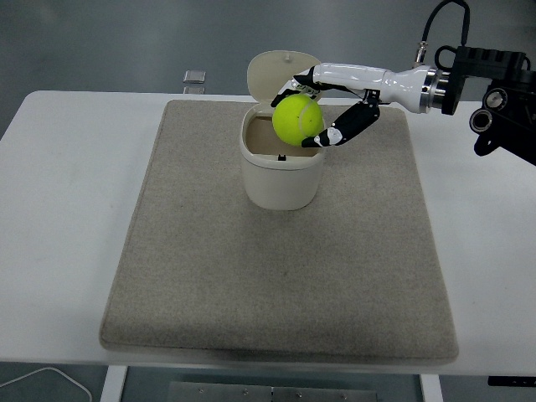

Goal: Pick up the tennis ball and place it in the box.

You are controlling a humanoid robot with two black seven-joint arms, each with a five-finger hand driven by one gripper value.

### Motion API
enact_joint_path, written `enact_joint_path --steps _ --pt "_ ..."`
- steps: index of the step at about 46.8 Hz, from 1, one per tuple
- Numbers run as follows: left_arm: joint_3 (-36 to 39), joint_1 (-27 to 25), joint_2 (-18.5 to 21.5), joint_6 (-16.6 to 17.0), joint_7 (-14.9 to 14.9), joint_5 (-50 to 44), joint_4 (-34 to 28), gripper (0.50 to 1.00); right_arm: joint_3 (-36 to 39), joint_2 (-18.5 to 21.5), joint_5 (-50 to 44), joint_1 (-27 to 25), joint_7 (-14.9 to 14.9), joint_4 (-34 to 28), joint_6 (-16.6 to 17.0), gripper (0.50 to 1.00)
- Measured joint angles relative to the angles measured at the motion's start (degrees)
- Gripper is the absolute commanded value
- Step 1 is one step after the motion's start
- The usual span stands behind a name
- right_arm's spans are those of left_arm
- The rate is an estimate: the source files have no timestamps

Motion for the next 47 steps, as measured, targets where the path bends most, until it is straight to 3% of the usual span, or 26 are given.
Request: enact_joint_path --steps 8,36,41,47 --pt "0.0 0.0 0.0 0.0 0.0 0.0 0.0 0.996 0.0 0.0 0.0 0.0 -0.1 -0.1 0.0 0.854" --pt "0.0 0.0 0.0 0.0 0.0 0.0 0.0 0.996 -0.2 -0.2 0.4 -0.4 -0.1 0.2 1.0 0.860" --pt "0.0 0.0 0.0 0.0 0.0 0.0 0.0 0.996 0.2 -1.1 1.0 -0.2 -0.1 0.5 3.6 0.860" --pt "0.0 0.0 0.0 0.0 0.0 0.0 0.0 0.996 0.9 -2.6 3.3 -0.2 -0.1 0.6 10.0 0.860"
